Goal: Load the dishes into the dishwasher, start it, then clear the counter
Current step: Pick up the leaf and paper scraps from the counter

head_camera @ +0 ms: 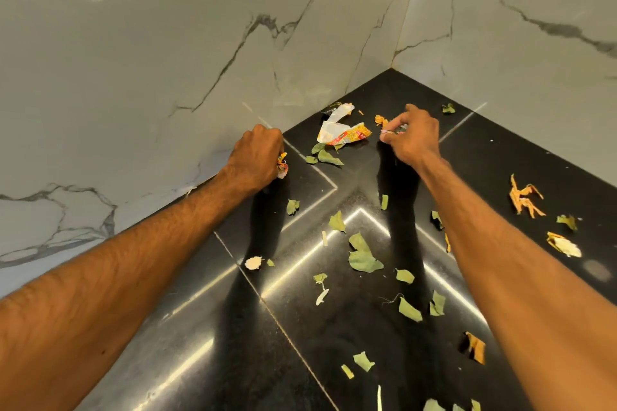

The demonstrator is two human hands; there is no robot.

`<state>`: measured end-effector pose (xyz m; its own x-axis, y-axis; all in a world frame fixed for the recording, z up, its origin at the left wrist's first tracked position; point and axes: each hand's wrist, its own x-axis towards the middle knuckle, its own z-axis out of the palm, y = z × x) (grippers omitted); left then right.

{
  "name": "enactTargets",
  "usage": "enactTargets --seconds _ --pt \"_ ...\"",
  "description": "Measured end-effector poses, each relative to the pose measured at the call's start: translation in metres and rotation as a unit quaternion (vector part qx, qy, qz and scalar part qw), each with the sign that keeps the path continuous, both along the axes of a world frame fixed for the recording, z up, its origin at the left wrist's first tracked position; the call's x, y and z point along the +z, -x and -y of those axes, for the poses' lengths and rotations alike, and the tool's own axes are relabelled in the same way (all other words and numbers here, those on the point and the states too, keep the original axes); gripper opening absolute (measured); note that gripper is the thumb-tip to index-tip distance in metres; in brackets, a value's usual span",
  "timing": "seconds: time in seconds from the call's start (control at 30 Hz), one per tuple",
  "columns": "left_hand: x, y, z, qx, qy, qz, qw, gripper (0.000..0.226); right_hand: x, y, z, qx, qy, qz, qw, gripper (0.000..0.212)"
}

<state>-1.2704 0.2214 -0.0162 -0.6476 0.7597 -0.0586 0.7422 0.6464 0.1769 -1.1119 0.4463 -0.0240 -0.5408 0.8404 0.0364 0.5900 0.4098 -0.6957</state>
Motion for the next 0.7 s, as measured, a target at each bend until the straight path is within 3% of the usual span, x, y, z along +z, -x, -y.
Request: enactTargets --seconds 0.1,0.27,0.43,0.53,0.7 --pt "0.003 -0.005 -0.004 -0.004 0.025 -0.019 1.0 0.05 -0.009 0.003 0.001 0.018 -0.008 0.01 1.0 0.006" --pt "0.003 -0.003 -0.004 -0.005 0.03 -0.011 0.999 0.05 -0.019 -0.002 0.006 -0.019 -0.067 -0.017 0.997 0.015" --pt "0.002 0.004 0.0 -0.014 0.002 0.014 1.0 0.042 -0.014 -0.014 0.001 -0.072 -0.019 -0.115 0.991 0.01" --pt "0.0 0.018 0.011 -0.003 -0.064 0.056 0.996 0.036 -0.015 -0.017 0.002 -0.049 -0.017 -0.136 0.989 0.013" --pt "0.029 0.007 -0.003 -0.013 -0.203 0.042 0.978 0.022 -0.028 -0.018 0.011 -0.026 -0.067 -0.046 0.996 0.016"
